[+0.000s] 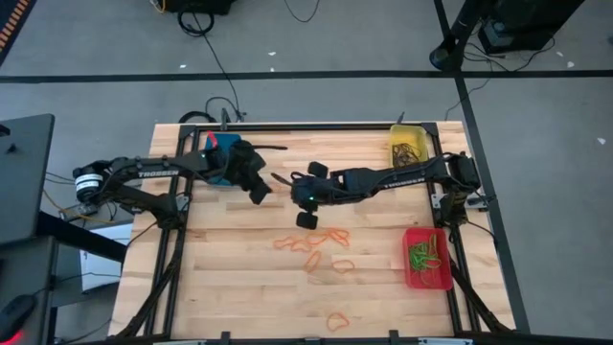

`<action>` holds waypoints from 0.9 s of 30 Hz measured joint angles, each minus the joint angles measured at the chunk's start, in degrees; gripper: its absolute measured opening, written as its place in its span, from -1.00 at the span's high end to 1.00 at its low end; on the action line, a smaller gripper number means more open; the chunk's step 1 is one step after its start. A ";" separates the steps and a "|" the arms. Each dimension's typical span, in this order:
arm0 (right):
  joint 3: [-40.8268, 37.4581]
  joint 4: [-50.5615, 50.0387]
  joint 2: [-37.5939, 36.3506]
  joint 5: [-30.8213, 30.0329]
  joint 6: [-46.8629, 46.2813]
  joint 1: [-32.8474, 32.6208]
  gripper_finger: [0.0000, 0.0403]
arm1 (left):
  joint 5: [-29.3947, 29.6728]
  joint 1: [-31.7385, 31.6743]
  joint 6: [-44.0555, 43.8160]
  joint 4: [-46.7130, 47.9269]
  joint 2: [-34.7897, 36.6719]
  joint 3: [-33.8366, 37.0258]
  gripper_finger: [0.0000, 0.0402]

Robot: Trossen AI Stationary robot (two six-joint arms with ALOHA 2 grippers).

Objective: Sort rubber bands into baskets
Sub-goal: Put the orange rubber band into the blue bin

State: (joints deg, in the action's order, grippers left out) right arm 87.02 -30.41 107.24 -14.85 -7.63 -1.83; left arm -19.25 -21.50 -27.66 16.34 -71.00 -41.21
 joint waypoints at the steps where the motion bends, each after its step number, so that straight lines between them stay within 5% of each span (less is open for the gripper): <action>1: 0.00 -2.39 -0.18 0.68 -1.75 0.04 0.60 | 0.00 -0.68 0.04 2.51 0.39 0.02 0.99; 12: -0.73 -20.77 -0.74 4.11 -7.73 -0.49 0.60 | 12.78 -11.13 0.42 19.39 8.18 -0.38 0.99; 19: -5.02 -19.62 -0.74 10.98 -11.62 -2.19 0.61 | 23.11 -18.16 5.02 32.79 12.98 -3.63 0.99; 27: -9.42 -16.94 -1.18 14.28 -14.36 -2.30 0.60 | 24.56 -26.56 8.66 38.21 13.72 -4.26 0.99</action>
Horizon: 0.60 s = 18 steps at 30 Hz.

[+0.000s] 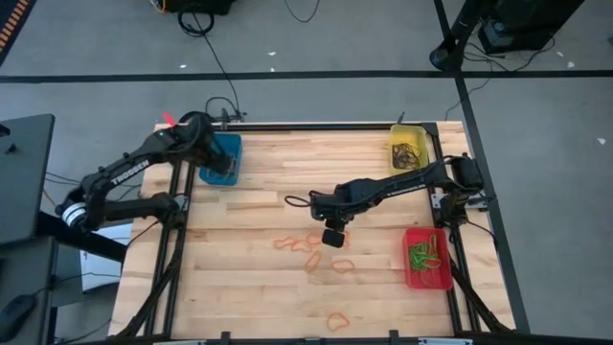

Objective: Sort rubber bands into baskets
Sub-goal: Put the orange rubber band into the blue bin

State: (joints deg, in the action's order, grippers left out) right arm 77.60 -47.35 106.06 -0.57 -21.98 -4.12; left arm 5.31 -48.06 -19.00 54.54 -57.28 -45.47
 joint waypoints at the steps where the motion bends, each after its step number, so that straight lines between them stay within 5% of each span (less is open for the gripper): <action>1: -0.13 0.07 -0.07 0.15 -0.37 -0.13 0.60 | -0.03 -1.14 0.62 -0.02 -0.08 0.00 0.99; 9: -4.21 4.43 -5.50 -10.40 -4.79 -2.01 0.60 | -1.50 -9.94 2.75 -0.85 -0.20 0.00 0.98; 18: -20.67 17.42 -19.81 -7.29 -15.87 0.56 0.60 | -1.27 -15.55 2.61 -0.87 -3.50 0.00 0.78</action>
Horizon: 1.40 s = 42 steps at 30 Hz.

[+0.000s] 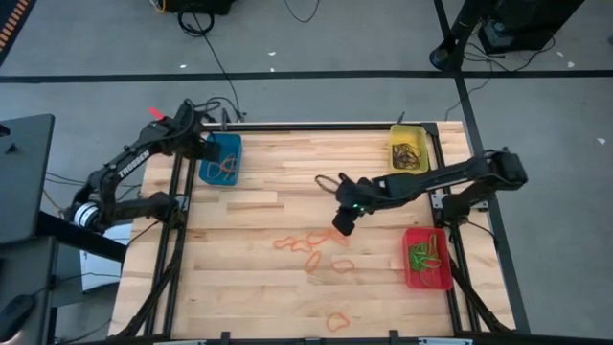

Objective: Sort rubber bands into baskets
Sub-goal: Put the orange rubber band into the blue bin

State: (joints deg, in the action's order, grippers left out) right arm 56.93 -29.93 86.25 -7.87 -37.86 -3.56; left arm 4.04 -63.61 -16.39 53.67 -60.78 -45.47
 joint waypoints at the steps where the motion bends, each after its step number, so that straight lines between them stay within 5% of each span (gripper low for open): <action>1: -1.62 1.87 -1.21 0.63 -1.40 0.05 0.60 | 0.22 -0.16 0.28 0.03 -0.59 0.00 0.72; 8: -6.19 7.40 -4.64 -0.03 -7.13 -2.60 0.60 | 1.44 -0.16 0.45 0.27 -1.24 0.00 0.27; 13: -6.23 5.84 -3.06 -2.25 -6.99 -6.25 0.60 | -0.08 -0.17 -0.31 -0.02 -1.10 0.00 0.13; 17: -6.23 2.20 -2.30 -3.30 -7.01 -8.51 0.60 | -5.43 0.19 -0.61 -0.06 -0.64 -0.97 0.12; 21: -6.28 3.79 -0.82 -5.58 -2.87 -8.29 0.60 | -3.47 1.84 -6.88 -1.30 -0.39 -1.66 0.12; 25: -6.23 10.93 2.20 1.08 5.58 -6.12 0.51 | -5.81 4.76 -8.25 -5.36 -0.26 -1.74 0.12; 29: -6.15 15.01 6.22 1.13 16.59 -8.21 0.34 | -14.10 11.38 -0.50 -11.22 3.12 -6.44 0.14; 35: -6.26 11.86 13.07 -4.52 17.57 -9.05 0.14 | -12.62 21.41 1.23 -14.66 6.63 -13.85 0.25; 42: -5.77 10.49 16.33 -4.43 20.72 -11.69 0.29 | -14.65 28.59 3.98 -14.48 4.85 -14.25 0.32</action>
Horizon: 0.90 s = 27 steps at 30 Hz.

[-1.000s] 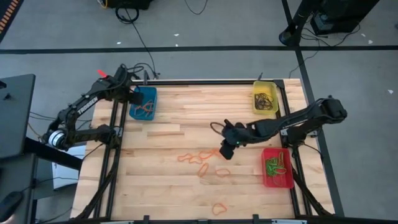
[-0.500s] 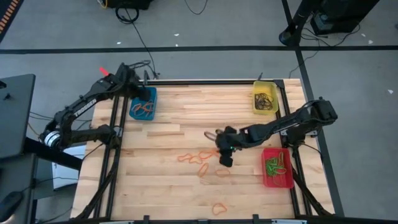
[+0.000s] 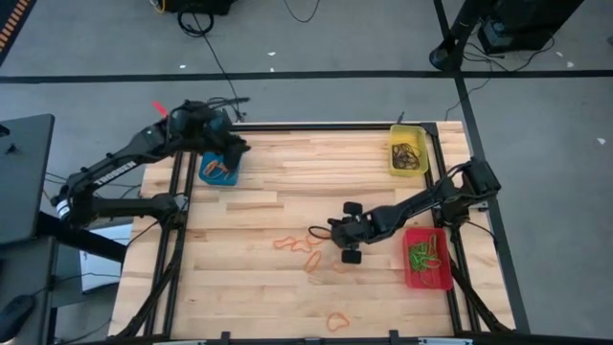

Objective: Sort rubber bands into baskets
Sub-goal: Put the orange rubber band into the blue bin

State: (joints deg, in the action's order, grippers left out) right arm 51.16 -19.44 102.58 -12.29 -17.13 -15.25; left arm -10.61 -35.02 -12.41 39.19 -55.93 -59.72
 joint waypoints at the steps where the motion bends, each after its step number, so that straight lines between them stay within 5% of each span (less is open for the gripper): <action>1: 0.01 0.11 0.24 -0.10 0.71 -0.10 0.36 | 0.05 0.73 0.03 0.18 -0.50 0.02 0.32; 7: -0.30 -0.28 -2.40 3.59 1.73 0.01 0.93 | 0.50 6.00 -3.68 -2.51 -3.30 0.05 0.33; 15: 1.14 -1.78 -13.98 -0.96 -2.54 0.29 0.96 | -6.31 15.11 0.38 -11.50 -8.28 0.08 0.33; 27: 1.31 14.13 -23.22 -5.07 0.31 5.42 0.97 | -11.67 19.37 -2.14 -29.60 -18.87 0.07 0.33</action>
State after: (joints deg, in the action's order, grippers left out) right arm 52.47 -5.31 79.36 -17.36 -16.82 -9.83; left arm -22.28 -15.65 -14.55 9.59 -74.80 -59.66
